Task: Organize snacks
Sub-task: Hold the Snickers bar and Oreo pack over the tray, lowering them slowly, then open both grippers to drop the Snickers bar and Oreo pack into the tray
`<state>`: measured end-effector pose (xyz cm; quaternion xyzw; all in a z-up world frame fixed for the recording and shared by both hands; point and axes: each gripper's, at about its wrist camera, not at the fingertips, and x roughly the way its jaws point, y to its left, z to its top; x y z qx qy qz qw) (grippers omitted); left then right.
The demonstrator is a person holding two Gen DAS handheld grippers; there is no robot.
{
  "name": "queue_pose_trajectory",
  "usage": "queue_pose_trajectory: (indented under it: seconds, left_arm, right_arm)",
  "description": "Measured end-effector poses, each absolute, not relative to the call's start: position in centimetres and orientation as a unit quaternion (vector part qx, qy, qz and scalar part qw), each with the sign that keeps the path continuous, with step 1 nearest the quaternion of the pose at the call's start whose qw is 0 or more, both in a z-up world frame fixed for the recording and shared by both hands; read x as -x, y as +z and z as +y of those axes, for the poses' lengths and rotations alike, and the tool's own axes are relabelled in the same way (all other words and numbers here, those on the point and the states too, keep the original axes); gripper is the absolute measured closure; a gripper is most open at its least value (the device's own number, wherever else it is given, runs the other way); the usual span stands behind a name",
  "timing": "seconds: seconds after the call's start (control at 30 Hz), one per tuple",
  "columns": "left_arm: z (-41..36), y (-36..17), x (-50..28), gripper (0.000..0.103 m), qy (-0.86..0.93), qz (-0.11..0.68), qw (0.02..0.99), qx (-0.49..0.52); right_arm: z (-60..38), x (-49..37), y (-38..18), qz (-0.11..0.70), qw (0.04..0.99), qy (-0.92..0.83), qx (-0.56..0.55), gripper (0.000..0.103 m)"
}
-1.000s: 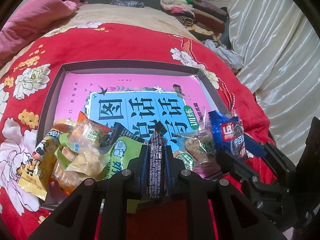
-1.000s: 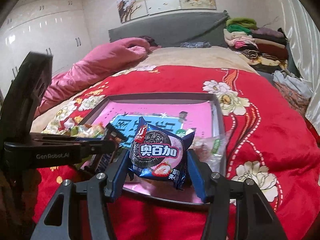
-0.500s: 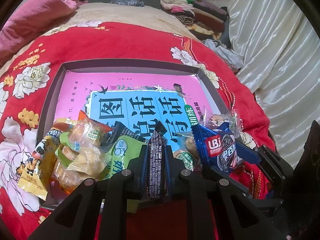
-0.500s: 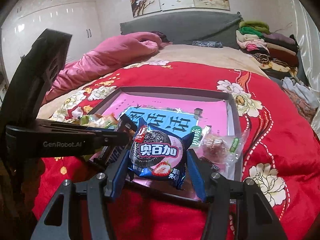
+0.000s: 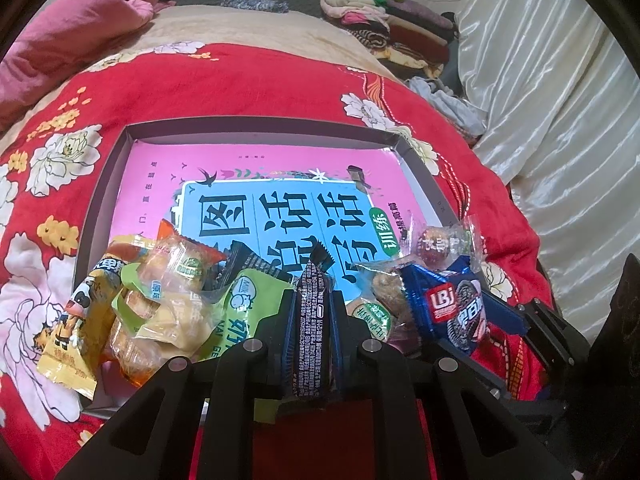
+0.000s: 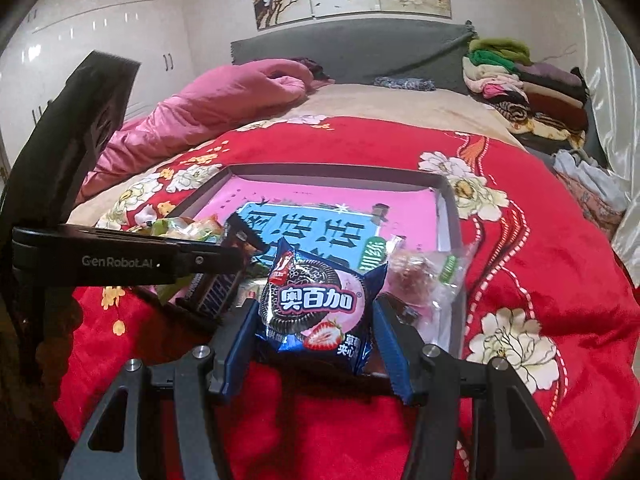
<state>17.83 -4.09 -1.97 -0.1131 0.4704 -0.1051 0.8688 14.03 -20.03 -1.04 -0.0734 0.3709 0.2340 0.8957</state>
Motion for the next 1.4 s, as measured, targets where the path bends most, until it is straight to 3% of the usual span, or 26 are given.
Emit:
queue_pose_trajectory:
  seconds: [1.4]
  left_arm:
    - [-4.3, -1.5, -17.7, 0.083, -0.105, 0.471, 0.869, 0.11]
  right_arm:
    - [-22.3, -16.0, -1.3, 0.379, 0.906, 0.189, 0.023, 0.045]
